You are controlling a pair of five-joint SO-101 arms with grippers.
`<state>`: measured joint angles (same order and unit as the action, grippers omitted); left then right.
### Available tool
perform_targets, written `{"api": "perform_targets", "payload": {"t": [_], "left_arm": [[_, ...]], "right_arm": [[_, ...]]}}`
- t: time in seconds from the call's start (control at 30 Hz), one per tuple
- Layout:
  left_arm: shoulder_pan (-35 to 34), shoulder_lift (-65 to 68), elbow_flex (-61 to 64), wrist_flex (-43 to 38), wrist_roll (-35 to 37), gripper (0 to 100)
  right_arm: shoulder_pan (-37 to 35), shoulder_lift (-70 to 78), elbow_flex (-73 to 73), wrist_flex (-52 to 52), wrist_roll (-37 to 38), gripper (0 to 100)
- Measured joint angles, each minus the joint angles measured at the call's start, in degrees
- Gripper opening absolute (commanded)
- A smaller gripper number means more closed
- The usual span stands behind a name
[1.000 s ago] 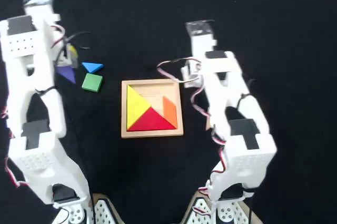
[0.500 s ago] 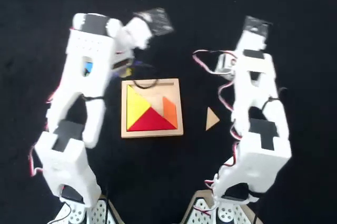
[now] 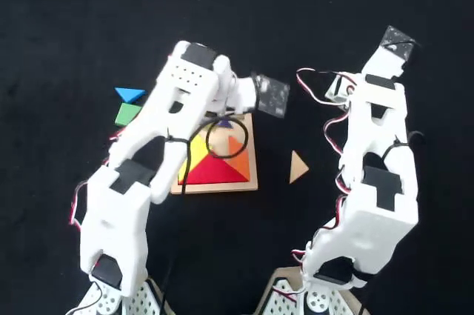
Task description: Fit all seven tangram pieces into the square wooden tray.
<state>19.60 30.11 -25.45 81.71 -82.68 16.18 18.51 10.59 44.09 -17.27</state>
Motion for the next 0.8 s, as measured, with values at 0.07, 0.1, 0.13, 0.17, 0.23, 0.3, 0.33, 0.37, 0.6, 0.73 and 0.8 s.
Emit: {"api": "perform_targets", "payload": {"t": [0.07,0.1,0.13,0.17,0.23,0.3,0.33,0.37,0.6,0.73,0.8], "left_arm": [[0.8,0.4,0.0,1.0,-1.4,7],[1.2,0.4,0.0,1.2,-1.5,7],[1.8,0.7,-0.2,1.4,-1.5,7],[2.3,1.1,-0.4,1.4,-1.5,7],[3.3,2.5,-1.6,1.4,-1.5,7],[4.1,4.7,-3.7,1.4,-1.5,7],[4.6,6.1,-4.8,1.4,-1.5,7],[4.7,7.4,-6.1,1.4,-1.5,7],[4.7,14.6,-15.6,2.1,-1.3,9],[4.7,15.3,-20.2,2.2,4.3,26],[4.7,15.3,-21.7,2.5,5.7,26]], "right_arm": [[0.0,0.0,0.0,0.0,0.0,18.0],[-0.1,0.0,0.0,0.0,0.0,18.0],[-0.1,0.0,0.0,0.0,0.0,18.0],[-0.1,0.0,0.0,0.0,0.0,18.0],[-0.1,0.0,0.0,0.0,0.0,18.0],[-0.1,0.2,0.0,0.0,0.0,18.0],[-0.1,0.2,0.0,0.0,0.0,18.0],[-0.1,0.2,0.0,0.0,0.0,18.0],[-0.1,0.2,0.0,0.0,0.0,18.0],[0.5,0.2,0.0,0.0,0.0,18.0],[0.6,0.2,0.0,0.0,0.0,18.0]]}}
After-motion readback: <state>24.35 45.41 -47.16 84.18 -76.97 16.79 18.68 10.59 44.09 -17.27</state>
